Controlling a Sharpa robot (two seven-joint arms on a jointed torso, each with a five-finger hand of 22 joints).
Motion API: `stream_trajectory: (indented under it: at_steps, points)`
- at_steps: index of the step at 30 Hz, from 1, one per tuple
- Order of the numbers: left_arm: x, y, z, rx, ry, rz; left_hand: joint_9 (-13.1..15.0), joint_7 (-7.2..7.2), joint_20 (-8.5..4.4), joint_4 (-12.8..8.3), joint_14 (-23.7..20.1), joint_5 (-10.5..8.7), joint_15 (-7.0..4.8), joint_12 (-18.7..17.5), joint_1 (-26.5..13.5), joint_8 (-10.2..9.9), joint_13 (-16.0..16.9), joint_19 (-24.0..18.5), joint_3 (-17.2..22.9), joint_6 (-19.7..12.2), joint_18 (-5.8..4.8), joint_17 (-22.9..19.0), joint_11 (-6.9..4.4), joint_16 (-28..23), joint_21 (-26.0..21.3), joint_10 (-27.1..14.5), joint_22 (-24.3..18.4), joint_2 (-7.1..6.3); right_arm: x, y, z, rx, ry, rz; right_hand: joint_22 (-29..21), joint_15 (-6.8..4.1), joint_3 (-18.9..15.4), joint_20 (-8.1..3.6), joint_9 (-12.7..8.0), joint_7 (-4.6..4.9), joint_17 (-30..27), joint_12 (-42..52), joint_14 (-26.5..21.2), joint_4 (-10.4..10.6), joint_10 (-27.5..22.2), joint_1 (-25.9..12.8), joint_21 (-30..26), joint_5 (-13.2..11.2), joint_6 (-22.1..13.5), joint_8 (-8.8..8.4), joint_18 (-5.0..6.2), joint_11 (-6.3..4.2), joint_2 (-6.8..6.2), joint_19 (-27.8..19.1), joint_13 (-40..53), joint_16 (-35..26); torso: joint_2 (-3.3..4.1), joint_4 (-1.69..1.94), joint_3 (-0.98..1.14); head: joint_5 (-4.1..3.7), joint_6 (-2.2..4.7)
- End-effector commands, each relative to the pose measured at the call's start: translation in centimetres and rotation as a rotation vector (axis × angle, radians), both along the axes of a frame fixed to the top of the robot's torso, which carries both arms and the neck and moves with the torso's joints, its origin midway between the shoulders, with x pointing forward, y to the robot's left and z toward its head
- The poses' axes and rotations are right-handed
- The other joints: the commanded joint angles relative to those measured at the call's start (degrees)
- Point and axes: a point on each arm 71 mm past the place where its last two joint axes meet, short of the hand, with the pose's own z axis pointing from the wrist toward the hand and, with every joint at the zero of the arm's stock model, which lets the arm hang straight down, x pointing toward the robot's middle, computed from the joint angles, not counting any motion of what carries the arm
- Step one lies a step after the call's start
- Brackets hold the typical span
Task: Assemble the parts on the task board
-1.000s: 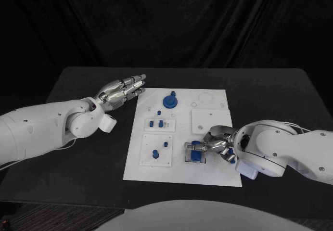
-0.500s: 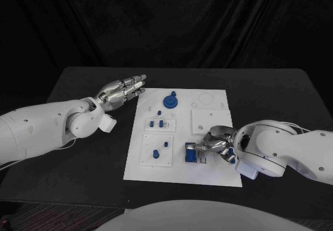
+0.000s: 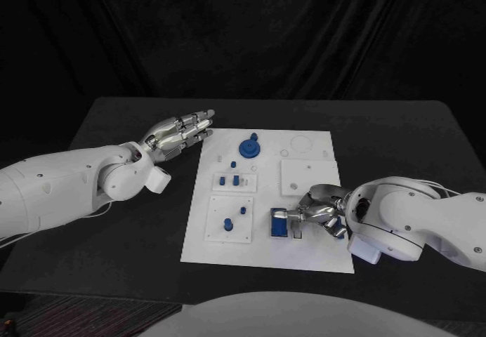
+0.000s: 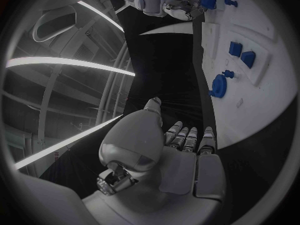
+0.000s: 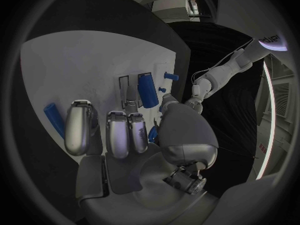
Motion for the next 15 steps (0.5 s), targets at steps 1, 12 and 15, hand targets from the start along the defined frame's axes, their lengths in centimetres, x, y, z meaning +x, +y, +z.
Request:
stream_trajectory:
  at_steps: [1, 12, 15]
  points:
    - [-0.1, -0.1, 0.0, -0.014, 0.0, -0.011, 0.1, 0.35, 0.4, -0.5, -0.1, 0.45, 0.37, -0.2, 0.6, 0.3, -0.1, 0.1, 0.1, 0.2, 0.65, -0.1, 0.36, -0.2, -0.2, -0.1, -0.1, 0.14, 0.1, -0.1, 0.8, 0.048, -0.052, -0.016, 10.9, 0.35, -1.1, 0.2, -0.1, -0.08, 10.6, 0.1, 4.9, -0.1, 6.1, -0.4, 0.2, 0.7, 0.1, 0.52, 0.9, 0.32, 1.37, 0.0, 15.1, -0.1, 0.0, 0.01, 0.0, 0.15, -0.01]
    - [-0.2, 0.1, 0.0, -0.013, -0.001, -0.006, 0.1, 0.44, 0.44, -0.8, -0.1, 0.64, 0.42, -0.2, 0.7, 0.4, -0.1, 0.1, 0.2, 0.3, 0.64, -0.1, 0.45, -0.2, -0.2, -0.1, -0.1, 0.2, 1.0, -0.6, 4.8, 0.137, -0.271, 0.029, 11.8, -0.17, -4.1, -0.3, -1.1, -0.65, 13.0, 0.1, 5.6, -2.6, 6.1, 9.6, 3.1, 14.1, 0.5, 2.05, 0.22, -0.21, 4.12, 1.7, 15.1, 0.9, -0.05, 0.02, 0.0, 0.41, -0.01]
    - [-0.2, 0.1, 0.0, -0.013, -0.002, -0.005, 0.1, 0.47, 0.46, -1.0, -0.1, 0.71, 0.45, -0.2, 0.7, 0.4, -0.1, 0.1, 0.2, 0.4, 0.64, -0.1, 0.48, -0.2, -0.2, -0.1, -0.1, 0.21, 1.3, -0.4, 5.8, 0.15, -0.407, 0.089, 12.3, -0.24, -4.3, -0.38, -1.4, -0.69, 14.3, 0.1, 5.9, -3.7, 6.1, 12.6, 4.7, 15.4, 0.4, 2.1, -0.17, -0.3, 3.9, 2.5, 15.1, 1.4, -0.04, 0.05, -0.02, 0.43, -0.01]
